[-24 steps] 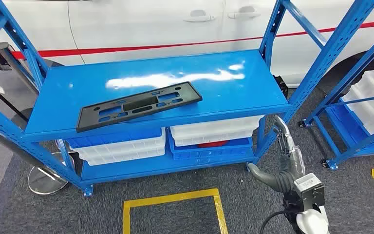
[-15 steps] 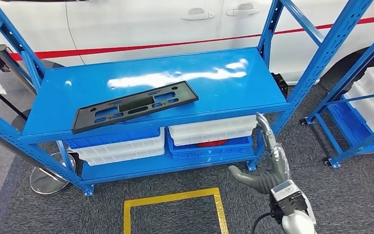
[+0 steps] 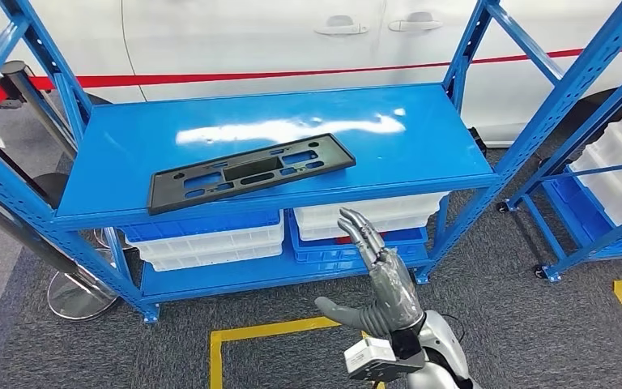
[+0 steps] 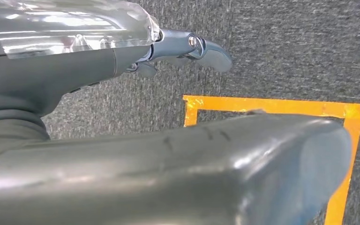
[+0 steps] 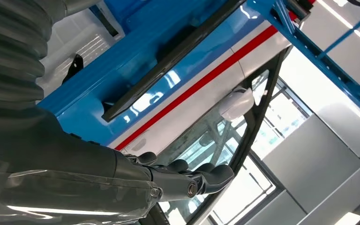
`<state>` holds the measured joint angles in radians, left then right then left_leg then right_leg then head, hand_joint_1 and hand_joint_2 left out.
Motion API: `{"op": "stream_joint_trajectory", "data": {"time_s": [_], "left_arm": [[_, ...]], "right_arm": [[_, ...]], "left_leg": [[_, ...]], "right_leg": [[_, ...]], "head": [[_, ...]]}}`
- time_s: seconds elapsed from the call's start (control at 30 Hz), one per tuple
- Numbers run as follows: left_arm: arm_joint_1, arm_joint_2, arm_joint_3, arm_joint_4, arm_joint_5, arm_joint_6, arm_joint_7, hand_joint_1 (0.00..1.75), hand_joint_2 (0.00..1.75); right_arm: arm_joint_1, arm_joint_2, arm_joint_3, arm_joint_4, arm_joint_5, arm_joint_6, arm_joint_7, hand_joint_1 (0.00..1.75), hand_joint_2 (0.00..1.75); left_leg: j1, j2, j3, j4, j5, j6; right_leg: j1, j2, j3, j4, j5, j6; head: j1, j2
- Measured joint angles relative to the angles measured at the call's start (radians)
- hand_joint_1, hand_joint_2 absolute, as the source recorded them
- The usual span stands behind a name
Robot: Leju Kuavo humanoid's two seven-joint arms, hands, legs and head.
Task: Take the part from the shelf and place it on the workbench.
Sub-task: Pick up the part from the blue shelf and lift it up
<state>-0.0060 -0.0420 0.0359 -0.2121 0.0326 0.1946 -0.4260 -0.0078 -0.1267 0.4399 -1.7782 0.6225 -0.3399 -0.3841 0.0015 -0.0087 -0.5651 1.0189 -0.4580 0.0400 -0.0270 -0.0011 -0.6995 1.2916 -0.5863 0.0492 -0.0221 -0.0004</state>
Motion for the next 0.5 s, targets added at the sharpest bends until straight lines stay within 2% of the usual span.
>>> {"op": "stream_joint_trajectory", "data": {"time_s": [0.03,0.07,0.13,0.17,0.2,0.27,0.33,0.37,0.47,0.5], "left_arm": [[0.0,0.0,0.0,0.0,0.0,0.0,0.001,0.0,0.0],[0.0,0.0,0.0,0.0,-0.001,0.0,0.003,0.0,0.0],[0.0,-0.002,0.0,0.0,-0.002,0.0,0.004,0.0,0.0],[-0.001,-0.004,0.0,0.0,-0.002,0.0,0.004,0.0,0.0],[-0.002,-0.005,0.0,0.0,-0.002,0.0,0.005,0.0,0.0],[-0.005,-0.006,0.0,0.0,-0.003,0.0,0.006,0.0,0.0],[-0.009,-0.008,-0.001,0.0,-0.004,0.001,0.009,0.0,0.0],[-0.012,-0.011,-0.001,0.0,-0.004,0.002,0.012,0.0,0.0],[-0.022,-0.018,-0.001,0.0,-0.003,0.007,0.026,0.0,0.0],[-0.023,-0.021,-0.001,0.0,-0.002,0.008,0.032,0.0,0.0]], "right_arm": [[-0.005,0.0,0.015,0.01,0.031,-0.017,0.006,0.0,1.75],[-0.011,0.0,0.03,0.02,0.062,-0.035,0.011,0.0,1.75],[-0.029,0.0,0.06,0.038,0.122,-0.07,0.02,0.0,1.75],[-0.038,0.0,0.075,0.047,0.149,-0.086,0.024,0.0,1.75],[-0.046,0.0,0.09,0.056,0.177,-0.103,0.029,0.0,1.75],[-0.057,0.0,0.113,0.071,0.236,-0.135,0.039,0.0,1.75],[-0.071,0.001,0.132,0.087,0.303,-0.163,0.052,0.0,1.75],[-0.082,0.002,0.142,0.095,0.335,-0.175,0.06,0.0,1.75],[-0.116,0.004,0.183,0.133,0.423,-0.202,0.101,0.0,1.75],[-0.124,0.004,0.199,0.147,0.45,-0.208,0.118,0.0,1.75]], "left_leg": [[-0.006,-0.001,0.0,0.0,0.0,0.002],[-0.012,-0.001,0.002,0.0,0.0,0.004],[-0.023,-0.001,0.006,0.0,-0.001,0.006],[-0.026,-0.001,0.006,-0.001,-0.002,0.005],[-0.026,0.0,0.005,-0.001,-0.001,0.004],[-0.023,0.003,0.005,-0.005,0.001,-0.002],[-0.024,0.004,0.003,0.004,-0.008,-0.01],[-0.024,0.004,-0.008,0.031,-0.026,-0.016],[-0.005,0.003,-0.09,0.201,-0.108,-0.04],[0.004,0.004,-0.112,0.244,-0.118,-0.049]], "right_leg": [[0.006,0.0,0.0,-0.001,0.014,-0.007],[0.013,0.0,0.018,-0.042,0.044,-0.019],[0.03,-0.001,0.085,-0.179,0.106,-0.052],[0.037,-0.004,0.109,-0.231,0.123,-0.065],[0.042,-0.006,0.121,-0.26,0.128,-0.075],[0.046,-0.008,0.124,-0.275,0.132,-0.081],[0.036,-0.01,0.135,-0.298,0.143,-0.079],[0.03,-0.011,0.141,-0.309,0.149,-0.078],[0.022,-0.013,0.143,-0.318,0.153,-0.076],[0.019,-0.013,0.142,-0.316,0.152,-0.072]], "head": [[0.0,0.0],[0.0,0.0],[-0.001,0.0],[-0.002,0.0],[-0.002,0.0],[-0.003,0.0],[-0.003,0.0],[-0.003,0.0],[-0.003,0.0],[-0.003,0.0]]}}
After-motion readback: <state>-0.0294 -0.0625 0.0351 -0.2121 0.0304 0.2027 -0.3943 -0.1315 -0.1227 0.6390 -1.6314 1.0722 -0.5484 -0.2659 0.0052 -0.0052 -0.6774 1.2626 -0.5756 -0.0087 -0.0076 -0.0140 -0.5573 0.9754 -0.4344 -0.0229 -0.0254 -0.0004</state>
